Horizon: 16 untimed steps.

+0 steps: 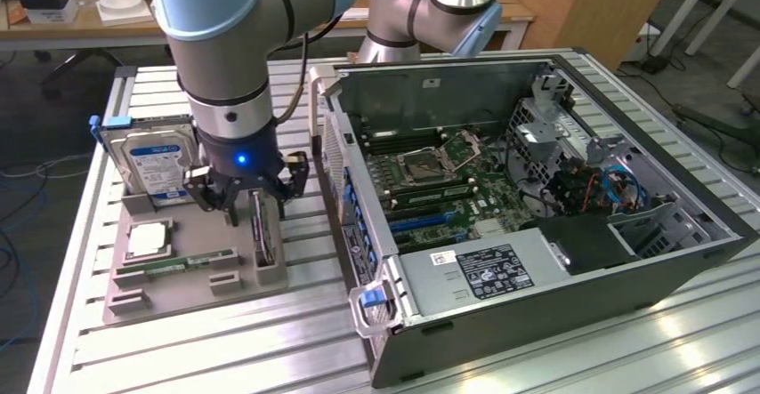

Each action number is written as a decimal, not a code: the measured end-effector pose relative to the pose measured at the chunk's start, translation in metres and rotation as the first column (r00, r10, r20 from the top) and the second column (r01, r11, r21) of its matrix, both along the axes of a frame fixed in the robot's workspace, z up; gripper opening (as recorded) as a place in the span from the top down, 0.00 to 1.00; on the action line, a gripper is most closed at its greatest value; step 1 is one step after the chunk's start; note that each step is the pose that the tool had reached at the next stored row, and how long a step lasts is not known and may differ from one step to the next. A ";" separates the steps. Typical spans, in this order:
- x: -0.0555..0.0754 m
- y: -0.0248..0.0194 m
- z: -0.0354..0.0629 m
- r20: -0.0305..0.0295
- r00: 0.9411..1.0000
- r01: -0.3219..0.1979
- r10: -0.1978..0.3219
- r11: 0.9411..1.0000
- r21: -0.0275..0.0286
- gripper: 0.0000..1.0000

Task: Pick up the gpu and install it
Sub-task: 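Pick up the gpu and move the gpu toward the slot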

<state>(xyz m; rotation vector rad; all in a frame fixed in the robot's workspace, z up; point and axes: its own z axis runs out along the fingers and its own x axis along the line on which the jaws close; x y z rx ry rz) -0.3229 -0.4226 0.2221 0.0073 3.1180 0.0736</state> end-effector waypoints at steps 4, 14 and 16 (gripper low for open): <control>0.000 0.0000 -0.0002 0.000 1.000 0.000 0.000 1.000 0.000 0.35; 0.000 0.0000 -0.0002 0.000 1.000 0.000 0.000 1.000 0.000 0.58; 0.000 0.0000 -0.0002 0.000 1.000 0.000 0.000 1.000 0.000 0.58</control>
